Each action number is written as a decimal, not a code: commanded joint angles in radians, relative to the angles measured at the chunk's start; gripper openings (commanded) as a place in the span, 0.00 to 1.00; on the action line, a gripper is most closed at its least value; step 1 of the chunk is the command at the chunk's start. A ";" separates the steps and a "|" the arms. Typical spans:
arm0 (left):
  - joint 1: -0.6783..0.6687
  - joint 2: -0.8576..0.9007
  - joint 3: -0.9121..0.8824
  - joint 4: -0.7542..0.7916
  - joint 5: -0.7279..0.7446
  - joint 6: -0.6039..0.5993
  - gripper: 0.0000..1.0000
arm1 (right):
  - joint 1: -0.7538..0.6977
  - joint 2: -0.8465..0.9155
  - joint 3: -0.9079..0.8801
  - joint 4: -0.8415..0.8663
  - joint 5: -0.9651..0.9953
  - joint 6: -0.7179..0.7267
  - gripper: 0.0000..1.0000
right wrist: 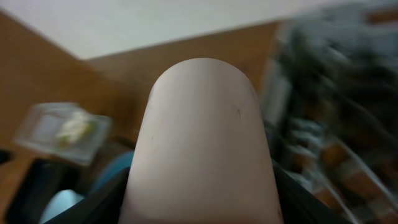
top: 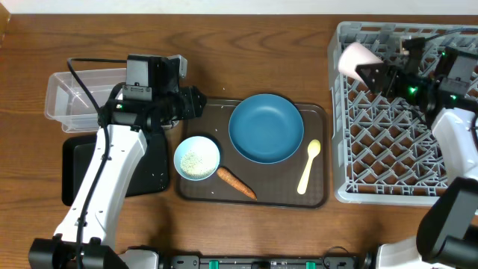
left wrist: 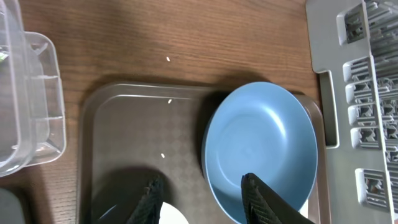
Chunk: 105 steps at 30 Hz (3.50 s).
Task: Sort waste into correct bins and load items into the dishwasher rack
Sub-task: 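Lower the pink cup into the rack's right side and open the right gripper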
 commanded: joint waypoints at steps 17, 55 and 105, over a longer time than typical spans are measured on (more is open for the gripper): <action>0.005 -0.003 0.014 -0.008 -0.031 0.021 0.44 | -0.192 -0.282 0.054 -0.401 0.805 -0.037 0.01; 0.005 -0.003 0.014 -0.015 -0.031 0.021 0.44 | -0.248 -0.132 0.055 -0.726 0.796 0.140 0.01; 0.005 -0.002 0.014 -0.016 -0.031 0.021 0.45 | -0.241 -0.132 0.055 -0.638 0.409 0.002 0.74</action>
